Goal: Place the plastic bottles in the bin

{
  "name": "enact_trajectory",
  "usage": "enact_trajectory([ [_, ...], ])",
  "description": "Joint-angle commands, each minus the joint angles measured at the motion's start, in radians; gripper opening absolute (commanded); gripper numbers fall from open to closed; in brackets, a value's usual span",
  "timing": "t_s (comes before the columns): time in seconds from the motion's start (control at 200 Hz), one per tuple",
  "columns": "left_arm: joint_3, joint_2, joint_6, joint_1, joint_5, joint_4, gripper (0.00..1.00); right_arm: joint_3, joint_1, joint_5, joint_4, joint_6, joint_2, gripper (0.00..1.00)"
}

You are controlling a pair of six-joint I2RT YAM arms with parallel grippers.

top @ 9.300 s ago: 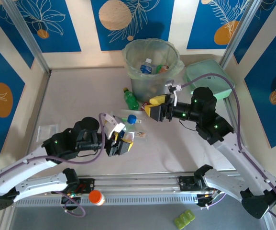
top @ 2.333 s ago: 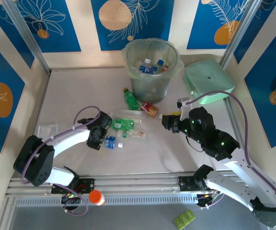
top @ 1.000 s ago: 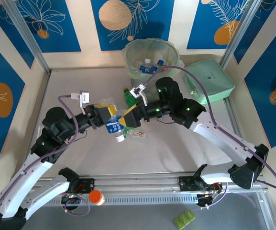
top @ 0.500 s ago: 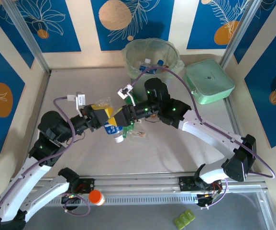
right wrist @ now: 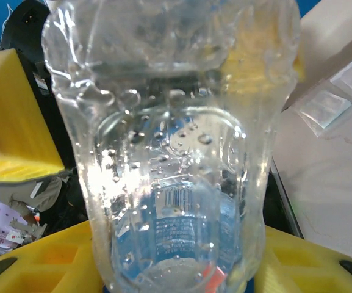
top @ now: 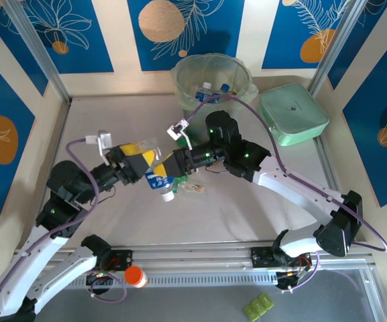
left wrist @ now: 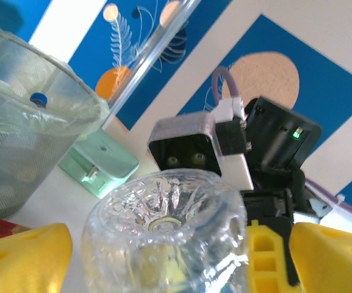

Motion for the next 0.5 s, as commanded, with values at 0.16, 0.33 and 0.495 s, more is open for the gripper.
enact_trajectory([
  [0.16, 0.071, -0.118, 0.186, 0.005, -0.179, -0.188, 0.99, 0.079, -0.144, 0.179, -0.260, -0.133, -0.080, 0.47],
  [0.33, 0.126, -0.088, 0.232, 0.006, -0.212, -0.342, 0.99, 0.264, -0.334, 0.284, -0.379, -0.190, -0.027, 0.47],
  [0.495, 0.124, -0.084, 0.247, 0.005, -0.303, -0.439, 0.99, 0.454, -0.499, 0.355, -0.412, -0.156, 0.097, 0.47],
])
